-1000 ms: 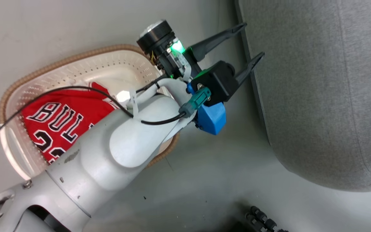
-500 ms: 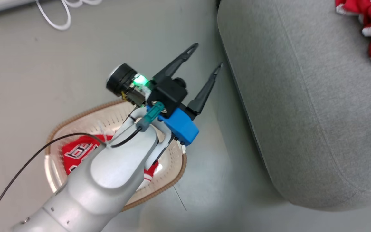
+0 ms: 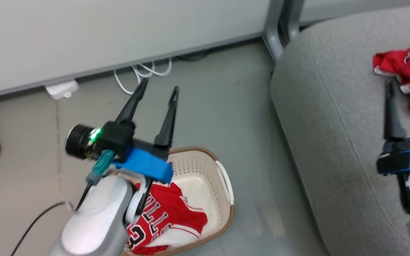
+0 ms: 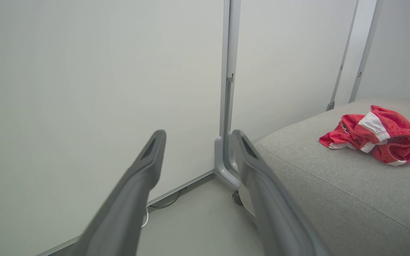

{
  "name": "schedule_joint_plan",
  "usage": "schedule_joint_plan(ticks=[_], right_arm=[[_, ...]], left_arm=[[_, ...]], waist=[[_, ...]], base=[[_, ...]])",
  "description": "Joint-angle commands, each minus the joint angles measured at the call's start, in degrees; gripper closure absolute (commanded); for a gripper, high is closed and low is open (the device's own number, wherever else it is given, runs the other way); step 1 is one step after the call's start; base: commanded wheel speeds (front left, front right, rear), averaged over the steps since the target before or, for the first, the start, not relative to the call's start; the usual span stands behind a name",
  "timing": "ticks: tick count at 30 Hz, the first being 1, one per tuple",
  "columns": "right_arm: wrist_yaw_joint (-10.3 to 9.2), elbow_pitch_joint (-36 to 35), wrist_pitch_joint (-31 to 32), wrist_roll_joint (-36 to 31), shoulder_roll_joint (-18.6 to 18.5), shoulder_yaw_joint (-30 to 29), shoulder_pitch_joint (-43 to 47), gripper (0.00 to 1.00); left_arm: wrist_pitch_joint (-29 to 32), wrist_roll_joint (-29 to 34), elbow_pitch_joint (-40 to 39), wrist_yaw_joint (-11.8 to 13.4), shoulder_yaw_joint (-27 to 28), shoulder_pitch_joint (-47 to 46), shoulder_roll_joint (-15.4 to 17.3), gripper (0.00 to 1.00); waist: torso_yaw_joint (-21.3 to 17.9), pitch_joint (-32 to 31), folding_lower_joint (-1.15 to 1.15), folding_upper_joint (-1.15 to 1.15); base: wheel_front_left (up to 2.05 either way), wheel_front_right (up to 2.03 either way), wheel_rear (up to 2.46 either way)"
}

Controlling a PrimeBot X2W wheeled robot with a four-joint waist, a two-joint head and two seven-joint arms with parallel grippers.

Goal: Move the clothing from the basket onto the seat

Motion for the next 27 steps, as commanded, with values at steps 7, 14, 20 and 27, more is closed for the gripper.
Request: schedule_joint_plan(ticks=[7,14,20,27], right_arm=[[-0.03,-1.5,-0.1,0.8,3.0,4.3,4.1,0.0],[-0.02,-2.2,-0.1,1.8,5.4,6.7,8.3,0.0],[-0.02,-2.4,-0.1,2.6,7.0,7.0,12.0,0.0],[-0.02,-2.2,-0.1,3.3,8.2,6.7,15.5,0.0]], left_arm=[[-0.2,2.6,-3.6,0.6,9.6,9.7,-0.4,0.0],[-0.2,5.8,-5.8,-2.0,16.3,17.2,-2.4,0.0],[-0.2,7.7,-7.0,-5.6,20.3,22.5,-4.3,0.0],[-0.2,9.6,-7.5,-9.2,24.4,26.5,-5.9,0.0]], waist=[[5.5,-6.7,0.02,0.0],[7.6,-9.6,0.02,0.0],[8.2,-12.0,0.02,0.0],[8.9,-14.0,0.02,0.0]], base=[[0.0,0.0,0.0],[0.0,0.0,0.0],[0.0,0.0,0.0],[0.0,0.0,0.0]])
